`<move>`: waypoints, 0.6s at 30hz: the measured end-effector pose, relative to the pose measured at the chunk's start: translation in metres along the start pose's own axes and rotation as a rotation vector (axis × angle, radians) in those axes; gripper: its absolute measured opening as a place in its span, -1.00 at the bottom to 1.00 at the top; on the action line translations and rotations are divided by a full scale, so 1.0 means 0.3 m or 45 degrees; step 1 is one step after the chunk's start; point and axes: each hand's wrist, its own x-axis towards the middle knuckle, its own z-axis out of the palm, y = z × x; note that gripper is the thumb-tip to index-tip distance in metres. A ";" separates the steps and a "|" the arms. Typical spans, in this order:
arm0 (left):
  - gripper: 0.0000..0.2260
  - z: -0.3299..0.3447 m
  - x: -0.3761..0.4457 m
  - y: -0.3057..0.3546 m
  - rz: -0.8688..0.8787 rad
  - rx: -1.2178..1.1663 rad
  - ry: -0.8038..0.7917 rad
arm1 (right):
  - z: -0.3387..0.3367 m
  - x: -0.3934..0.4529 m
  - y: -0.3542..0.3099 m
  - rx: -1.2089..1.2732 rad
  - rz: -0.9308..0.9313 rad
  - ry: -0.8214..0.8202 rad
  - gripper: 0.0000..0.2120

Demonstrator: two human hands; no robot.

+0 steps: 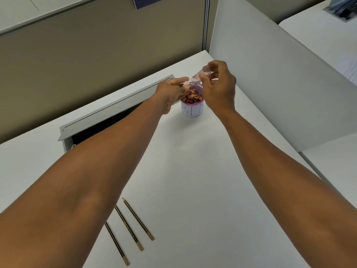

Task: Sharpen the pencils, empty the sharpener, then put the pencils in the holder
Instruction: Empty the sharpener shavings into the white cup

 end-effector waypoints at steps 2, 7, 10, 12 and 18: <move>-0.75 0.001 -0.002 -0.005 0.013 0.047 0.007 | 0.004 0.001 0.011 -0.052 0.020 -0.082 -0.79; -0.74 -0.007 -0.006 -0.019 0.025 0.024 0.004 | -0.008 0.002 0.026 -0.100 0.068 -0.074 -0.77; -0.73 -0.004 -0.004 -0.019 0.025 -0.012 -0.010 | 0.001 -0.005 0.021 -0.065 0.030 -0.088 -0.78; -0.73 -0.004 -0.004 -0.019 0.023 -0.017 -0.013 | 0.007 -0.008 0.030 -0.105 0.075 -0.137 -0.76; -0.73 -0.009 0.000 -0.019 0.019 -0.043 -0.014 | -0.002 -0.001 0.027 -0.050 0.045 -0.006 -0.78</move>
